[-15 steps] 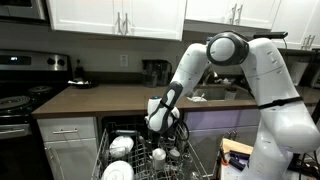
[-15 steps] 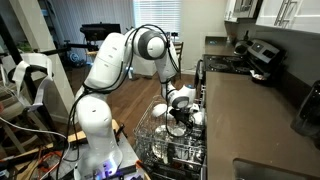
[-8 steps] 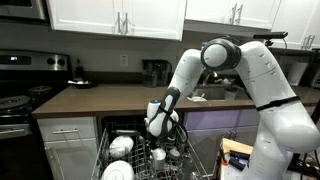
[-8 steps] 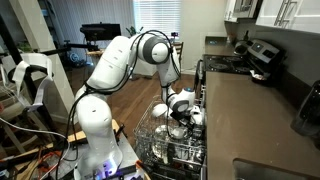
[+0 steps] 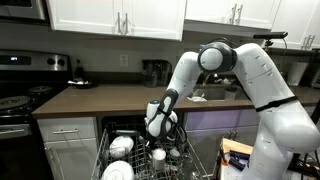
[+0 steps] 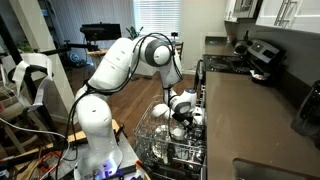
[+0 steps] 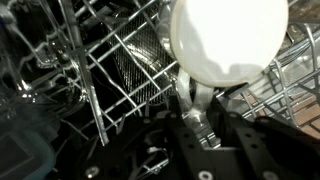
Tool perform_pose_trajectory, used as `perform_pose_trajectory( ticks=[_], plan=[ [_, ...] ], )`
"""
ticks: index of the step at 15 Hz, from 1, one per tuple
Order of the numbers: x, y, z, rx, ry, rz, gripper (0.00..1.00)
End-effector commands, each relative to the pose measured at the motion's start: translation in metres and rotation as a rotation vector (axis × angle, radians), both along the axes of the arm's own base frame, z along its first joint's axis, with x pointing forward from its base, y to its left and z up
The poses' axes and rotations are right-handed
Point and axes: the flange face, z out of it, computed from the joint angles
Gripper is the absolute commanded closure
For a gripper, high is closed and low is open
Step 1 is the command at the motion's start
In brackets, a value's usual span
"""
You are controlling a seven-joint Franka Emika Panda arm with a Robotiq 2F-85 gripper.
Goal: Pick the cup in the dishwasher and put it on the counter
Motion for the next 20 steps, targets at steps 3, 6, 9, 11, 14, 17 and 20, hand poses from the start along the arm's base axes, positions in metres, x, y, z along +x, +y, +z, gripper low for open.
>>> perform_pose_trajectory(
  ticks=[3,6,9,11,14,17,20],
  plan=[
    [0.002,-0.001,0.003,-0.014,-0.008,-0.037,0.93],
    [-0.001,0.001,0.007,-0.020,-0.005,-0.050,0.93],
    [-0.002,0.004,0.011,-0.028,-0.006,-0.054,0.93],
    [-0.004,0.008,0.016,-0.040,-0.003,-0.050,0.93],
    [-0.007,0.014,0.024,-0.068,0.006,-0.042,0.93],
    [-0.008,0.018,0.028,-0.094,0.006,-0.035,0.93],
    [-0.008,0.022,0.032,-0.113,0.010,-0.027,0.93]
  ],
)
